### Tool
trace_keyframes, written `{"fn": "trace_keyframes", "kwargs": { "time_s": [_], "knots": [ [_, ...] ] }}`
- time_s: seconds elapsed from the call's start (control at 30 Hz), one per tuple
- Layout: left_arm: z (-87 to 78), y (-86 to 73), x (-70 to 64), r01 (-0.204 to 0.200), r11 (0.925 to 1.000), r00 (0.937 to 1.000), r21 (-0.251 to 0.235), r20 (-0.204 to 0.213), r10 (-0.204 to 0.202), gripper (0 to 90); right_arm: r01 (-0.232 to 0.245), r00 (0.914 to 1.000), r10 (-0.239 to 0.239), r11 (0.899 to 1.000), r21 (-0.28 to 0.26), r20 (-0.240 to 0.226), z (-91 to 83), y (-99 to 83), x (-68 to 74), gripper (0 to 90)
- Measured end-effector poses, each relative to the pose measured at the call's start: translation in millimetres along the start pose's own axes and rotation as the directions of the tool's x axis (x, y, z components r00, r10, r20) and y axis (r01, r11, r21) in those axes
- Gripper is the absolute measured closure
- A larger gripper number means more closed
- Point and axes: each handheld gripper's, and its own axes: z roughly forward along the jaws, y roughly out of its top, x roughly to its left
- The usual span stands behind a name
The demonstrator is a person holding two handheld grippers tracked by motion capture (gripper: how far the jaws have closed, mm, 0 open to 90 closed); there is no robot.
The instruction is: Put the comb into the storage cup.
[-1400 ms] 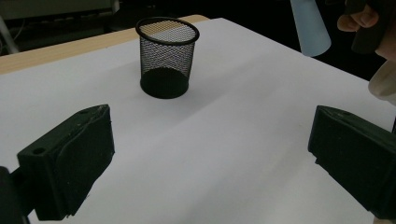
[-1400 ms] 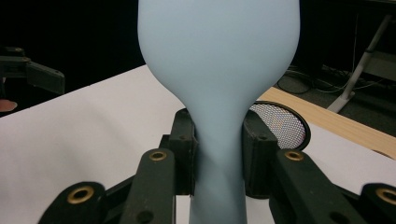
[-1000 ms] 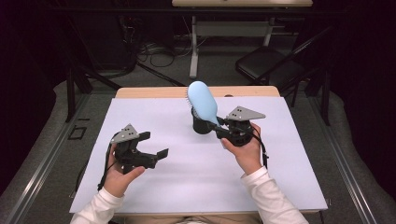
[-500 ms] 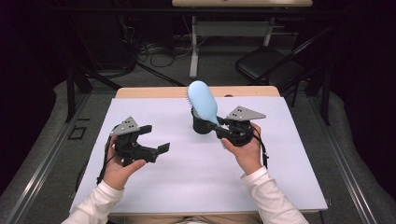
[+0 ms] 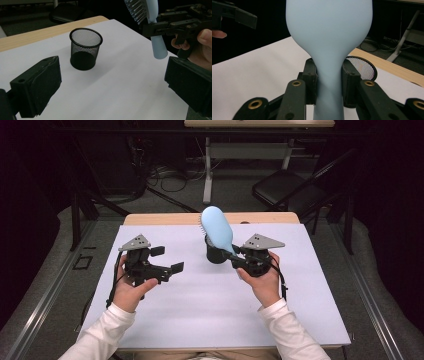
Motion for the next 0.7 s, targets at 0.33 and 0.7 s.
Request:
{"fn": "trace_keyframes", "kwargs": {
  "time_s": [0.33,0.7],
  "knots": [
    [0.5,12.3,4.3,0.023,0.9996,0.9996,-0.015,0.018,-0.022,1.5,0.008,1.0,-0.008,1.0,0.003,-0.003,1.5,-0.5,1.5,69.6],
    [1.0,33.3,5.2,0.047,0.9981,0.9981,-0.039,0.04,-0.046,1.5,0.015,0.9999,-0.015,1.0,0.002,-0.002,2.3,-0.5,3.3,69.6]
  ]
}}
